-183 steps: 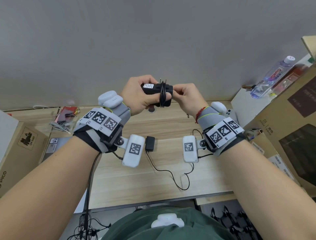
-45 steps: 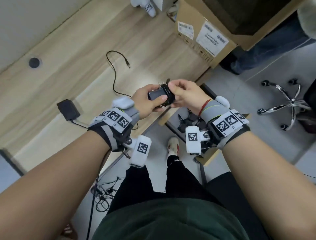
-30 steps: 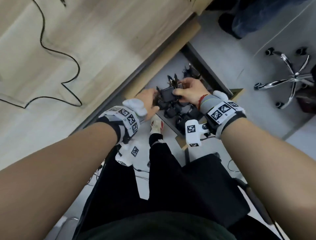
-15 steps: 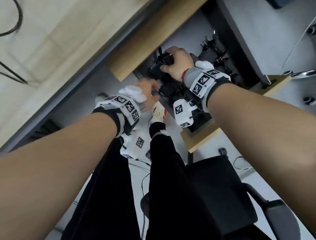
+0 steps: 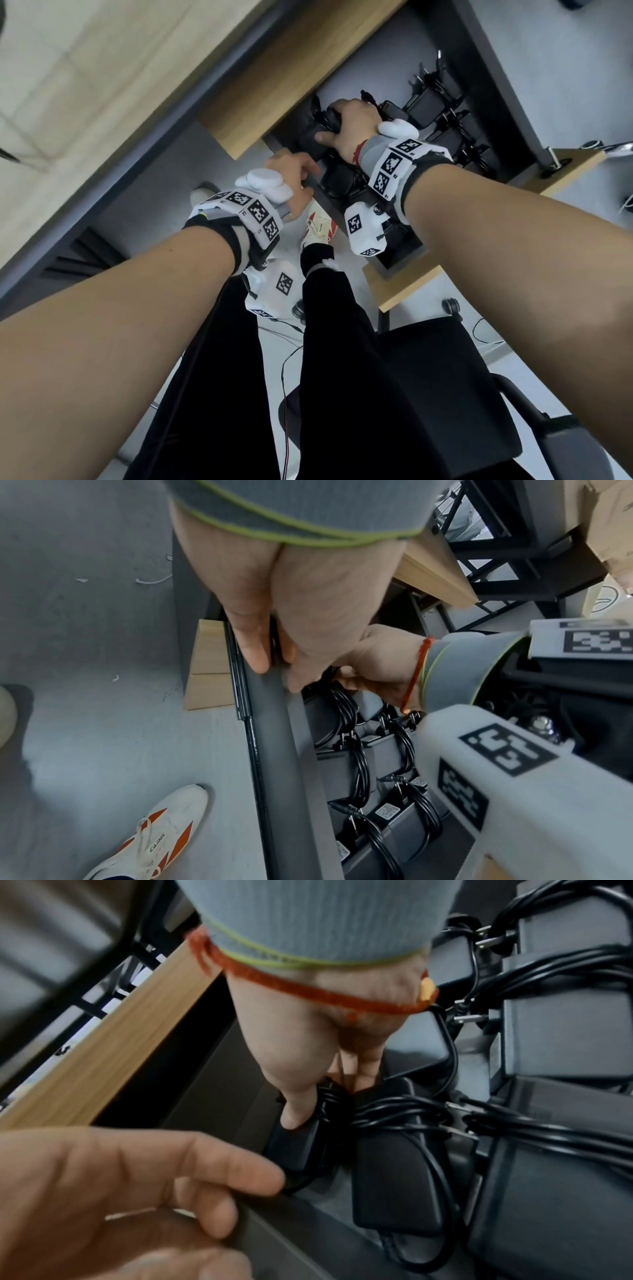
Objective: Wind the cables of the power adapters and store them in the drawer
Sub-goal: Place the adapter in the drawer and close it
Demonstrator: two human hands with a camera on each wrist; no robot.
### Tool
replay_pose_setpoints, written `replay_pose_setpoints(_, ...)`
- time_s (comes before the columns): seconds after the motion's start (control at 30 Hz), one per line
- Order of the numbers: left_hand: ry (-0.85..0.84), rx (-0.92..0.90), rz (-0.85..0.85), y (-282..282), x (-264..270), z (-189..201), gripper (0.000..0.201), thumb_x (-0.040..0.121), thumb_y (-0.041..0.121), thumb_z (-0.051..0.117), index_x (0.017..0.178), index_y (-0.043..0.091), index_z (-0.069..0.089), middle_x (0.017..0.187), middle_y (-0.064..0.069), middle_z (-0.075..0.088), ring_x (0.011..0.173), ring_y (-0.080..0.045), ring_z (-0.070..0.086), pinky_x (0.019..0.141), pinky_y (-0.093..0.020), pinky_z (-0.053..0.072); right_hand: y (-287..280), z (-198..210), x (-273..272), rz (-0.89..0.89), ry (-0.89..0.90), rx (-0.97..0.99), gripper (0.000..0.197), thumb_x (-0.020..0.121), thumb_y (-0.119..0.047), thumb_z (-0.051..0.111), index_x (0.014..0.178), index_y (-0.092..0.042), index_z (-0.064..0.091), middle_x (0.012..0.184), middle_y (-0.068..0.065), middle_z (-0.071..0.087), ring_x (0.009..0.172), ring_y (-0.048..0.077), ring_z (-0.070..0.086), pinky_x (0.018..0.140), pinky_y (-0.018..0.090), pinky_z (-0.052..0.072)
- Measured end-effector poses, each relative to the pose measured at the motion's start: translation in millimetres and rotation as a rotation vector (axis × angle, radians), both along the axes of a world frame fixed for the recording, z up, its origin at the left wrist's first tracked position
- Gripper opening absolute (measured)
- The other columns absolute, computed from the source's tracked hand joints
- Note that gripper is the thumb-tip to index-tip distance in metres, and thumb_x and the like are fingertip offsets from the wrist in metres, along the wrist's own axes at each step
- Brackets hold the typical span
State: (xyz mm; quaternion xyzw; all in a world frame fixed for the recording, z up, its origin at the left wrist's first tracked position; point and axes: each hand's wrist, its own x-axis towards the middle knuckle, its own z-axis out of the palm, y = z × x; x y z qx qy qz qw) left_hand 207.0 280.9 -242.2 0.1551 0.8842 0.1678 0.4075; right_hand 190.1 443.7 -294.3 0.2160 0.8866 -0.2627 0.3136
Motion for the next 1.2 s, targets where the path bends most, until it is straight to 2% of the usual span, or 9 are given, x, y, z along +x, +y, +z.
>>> replay_pose_setpoints(0.23,-0.024,0.029,0.059,-2,1,14,0.022,0.081,0.025,0.067,0.101,0.033,0.066,0.093,0.009,0.062,0.084,-0.014,0.059,0.078,-0.029,0.050,-7,10,12,-0.070,-0.004,0.020,0.070,0.082,-0.046,0.073,0.138,-0.015,0.044,0.137,0.009,0.051,0.127,0.025,0.050,0.100,0.032,0.042)
replay_pose_setpoints(0.37,-0.056,0.084,0.146,1,1,38,0.020,0.085,0.018,0.067,0.104,0.026,0.068,0.087,0.011,0.061,0.079,-0.012,0.059,0.075,-0.022,0.047,3,37,24,-0.154,0.022,-0.046,0.053,0.083,-0.037,0.073,0.129,-0.017,0.054,0.128,0.005,0.060,0.120,0.022,0.056,0.095,0.024,0.040)
replay_pose_setpoints(0.47,-0.122,0.132,0.190,0,-1,71,0.017,0.086,0.019,0.065,0.098,0.031,0.067,0.084,0.012,0.067,0.080,-0.013,0.066,0.079,-0.027,0.054,8,78,33,-0.198,0.010,-0.100,0.029,0.086,-0.030,0.069,0.113,-0.020,0.066,0.109,-0.003,0.069,0.109,0.016,0.062,0.084,0.015,0.038)
replay_pose_setpoints(0.53,-0.142,0.184,0.241,-3,-6,99,0.016,0.086,0.018,0.062,0.092,0.033,0.066,0.088,0.007,0.072,0.083,-0.015,0.069,0.081,-0.031,0.055,8,112,33,-0.208,0.044,-0.127,0.020,0.087,-0.026,0.067,0.105,-0.019,0.071,0.100,-0.005,0.070,0.104,0.015,0.064,0.082,0.014,0.039)
replay_pose_setpoints(0.73,-0.221,0.380,0.443,-28,-30,182,0.014,0.087,0.013,0.062,0.088,0.025,0.068,0.070,0.005,0.065,0.064,-0.012,0.058,0.058,-0.022,0.045,-20,215,7,-0.279,0.175,-0.220,0.007,0.086,-0.028,0.065,0.088,-0.025,0.070,0.089,-0.005,0.070,0.092,0.017,0.067,0.086,0.028,0.051)
replay_pose_setpoints(0.87,-0.130,0.460,0.597,-74,-66,235,0.014,0.088,0.014,0.066,0.085,0.027,0.068,0.062,0.009,0.061,0.061,-0.014,0.059,0.057,-0.026,0.048,-60,275,-35,-0.308,0.294,-0.267,0.007,0.078,-0.036,0.063,0.075,-0.030,0.066,0.083,-0.003,0.073,0.080,0.021,0.071,0.084,0.040,0.057)
replay_pose_setpoints(1.0,0.004,0.457,0.692,-121,-98,268,0.006,0.086,0.024,0.068,0.090,0.028,0.069,0.064,0.009,0.060,0.053,-0.012,0.056,0.054,-0.022,0.043,-104,315,-79,-0.270,0.344,-0.357,0.007,0.081,-0.027,0.064,0.080,-0.022,0.069,0.078,0.000,0.073,0.070,0.022,0.071,0.072,0.034,0.057)
replay_pose_setpoints(1.07,0.087,0.447,0.768,-160,-119,278,0.009,0.086,0.023,0.069,0.095,0.025,0.068,0.065,0.009,0.057,0.054,-0.011,0.053,0.058,-0.024,0.042,-141,338,-105,-0.231,0.358,-0.406,0.007,0.082,-0.024,0.064,0.082,-0.019,0.069,0.075,0.000,0.071,0.062,0.018,0.069,0.068,0.033,0.055)
replay_pose_setpoints(1.2,0.179,0.383,0.954,-234,-150,275,0.021,0.087,0.020,0.069,0.105,0.020,0.060,0.071,0.009,0.050,0.060,-0.008,0.049,0.059,-0.022,0.041,-213,346,-145,-0.122,0.342,-0.432,0.008,0.080,-0.024,0.063,0.081,-0.018,0.069,0.072,-0.002,0.070,0.065,0.018,0.069,0.076,0.036,0.058)
